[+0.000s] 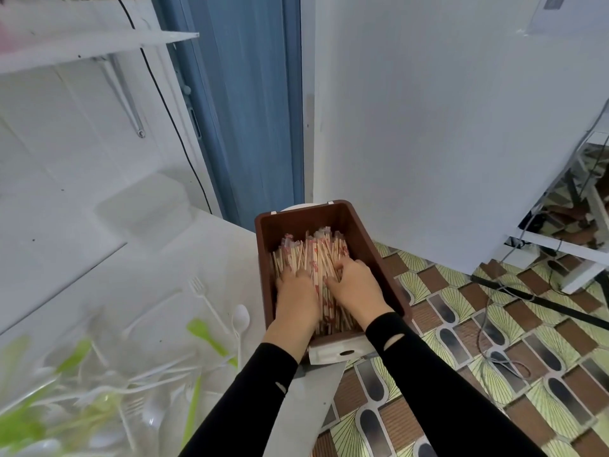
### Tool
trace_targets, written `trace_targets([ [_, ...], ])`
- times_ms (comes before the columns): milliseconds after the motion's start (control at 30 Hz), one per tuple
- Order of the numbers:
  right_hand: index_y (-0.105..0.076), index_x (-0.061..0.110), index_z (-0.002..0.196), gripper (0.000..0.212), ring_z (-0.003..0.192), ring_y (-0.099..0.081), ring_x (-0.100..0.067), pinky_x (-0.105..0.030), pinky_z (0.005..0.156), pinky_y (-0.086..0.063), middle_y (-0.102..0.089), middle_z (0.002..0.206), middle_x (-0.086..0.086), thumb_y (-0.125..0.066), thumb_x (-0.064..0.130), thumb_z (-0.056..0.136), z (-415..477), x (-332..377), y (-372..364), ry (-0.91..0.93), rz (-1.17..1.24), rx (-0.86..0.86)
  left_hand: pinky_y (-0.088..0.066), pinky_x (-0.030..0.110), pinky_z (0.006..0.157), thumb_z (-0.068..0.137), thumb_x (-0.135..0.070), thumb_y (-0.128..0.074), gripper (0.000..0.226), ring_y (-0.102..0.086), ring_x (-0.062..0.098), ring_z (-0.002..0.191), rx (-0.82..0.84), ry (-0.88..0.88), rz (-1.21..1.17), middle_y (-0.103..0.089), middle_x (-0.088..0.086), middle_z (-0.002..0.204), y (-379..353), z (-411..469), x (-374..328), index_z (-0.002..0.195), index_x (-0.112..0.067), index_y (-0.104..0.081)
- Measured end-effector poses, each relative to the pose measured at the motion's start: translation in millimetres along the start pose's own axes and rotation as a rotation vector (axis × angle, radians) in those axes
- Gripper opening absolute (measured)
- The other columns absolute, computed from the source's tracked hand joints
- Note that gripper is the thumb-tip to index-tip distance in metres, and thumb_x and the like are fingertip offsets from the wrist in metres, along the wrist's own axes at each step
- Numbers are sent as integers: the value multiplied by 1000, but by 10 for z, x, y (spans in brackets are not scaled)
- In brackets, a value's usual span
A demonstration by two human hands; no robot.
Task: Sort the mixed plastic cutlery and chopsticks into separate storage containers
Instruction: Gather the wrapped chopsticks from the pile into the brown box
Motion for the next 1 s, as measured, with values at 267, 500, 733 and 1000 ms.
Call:
trace_targets([
  [267,-55,12,114,24,96,-57,-25,-38,84,-52,-53,114,-8,-59,26,95,28,-40,8,-23,18,20,-45,36,100,103,-29,-39,51,-59,28,112,-134,-149,-86,-54,12,130,138,-121,-98,151,-21,-23],
  [500,-53,12,118,28,94,-53,-23,-33,79,-48,-56,116,-10,-59,26,94,45,-77,13,-27,9,38,-49,33,78,98,-8,-51,32,-61,24,95,-76,-70,44,-61,11,112,243,-136,-133,128,-7,-43],
  [733,-52,16,120,31,89,-62,-24,-36,75,-54,-59,111,-7,-59,31,94,34,-93,-7,-52,8,57,-53,22,69,98,-18,-55,29,-60,8,85,-63,6,-530,-63,-5,109,429,92,-6,126,-13,-52],
  [1000,-52,17,113,26,85,-63,-26,-34,71,-53,-63,105,-9,-62,27,92,26,-105,-16,-64,45,57,-54,42,94,97,-19,-59,48,-58,23,110,243,37,-393,-53,5,125,47,-224,-30,138,-12,-35],
])
Point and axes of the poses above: each hand's wrist, its own z-axis towards the middle knuckle, its own y-axis out of the back of the hand, x = y × z, the point moved 7 cm from there along z, towards the middle knuckle
